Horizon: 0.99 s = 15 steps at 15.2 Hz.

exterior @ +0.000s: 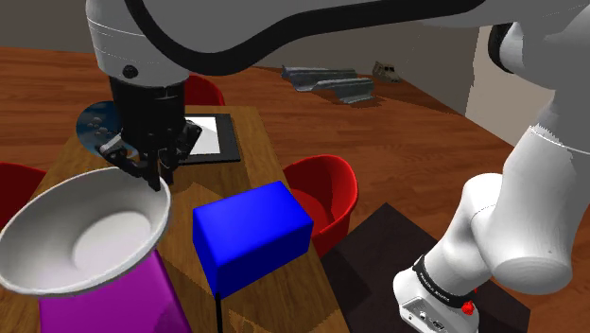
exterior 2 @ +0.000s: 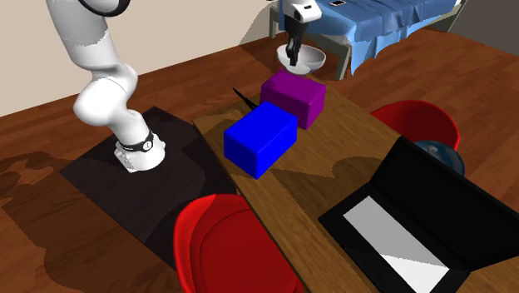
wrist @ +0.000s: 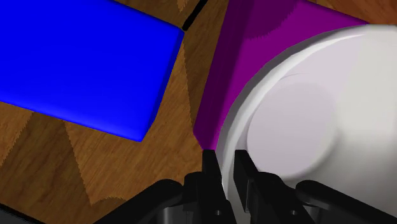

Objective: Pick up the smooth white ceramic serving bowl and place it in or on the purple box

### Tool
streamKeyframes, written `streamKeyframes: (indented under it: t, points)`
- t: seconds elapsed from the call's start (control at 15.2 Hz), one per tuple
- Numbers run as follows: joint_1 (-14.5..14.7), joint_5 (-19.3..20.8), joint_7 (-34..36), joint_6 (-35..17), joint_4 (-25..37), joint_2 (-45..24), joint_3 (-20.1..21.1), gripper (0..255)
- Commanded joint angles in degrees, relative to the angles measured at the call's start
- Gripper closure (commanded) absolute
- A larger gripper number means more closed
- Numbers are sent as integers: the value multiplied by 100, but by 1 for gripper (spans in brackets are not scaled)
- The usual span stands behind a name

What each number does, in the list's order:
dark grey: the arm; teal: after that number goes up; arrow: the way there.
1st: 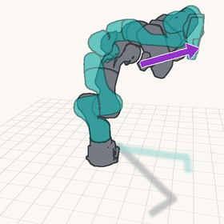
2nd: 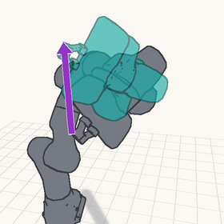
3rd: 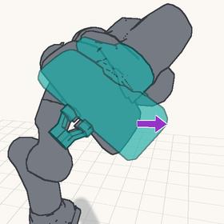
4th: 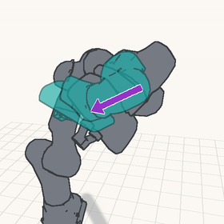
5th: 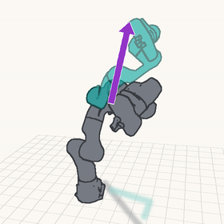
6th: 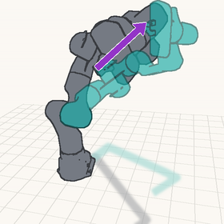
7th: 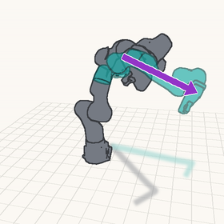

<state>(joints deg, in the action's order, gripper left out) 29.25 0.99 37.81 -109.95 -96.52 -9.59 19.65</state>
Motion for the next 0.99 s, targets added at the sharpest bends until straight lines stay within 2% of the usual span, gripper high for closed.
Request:
streamKeyframes:
  t: [0.0,0.13,0.92]
  points:
    - [179,92,299,84,231,-145,100,255]
    - [318,168,511,147,417,-274,166,255]
    - [315,230,535,-732,-336,-410,140,255]
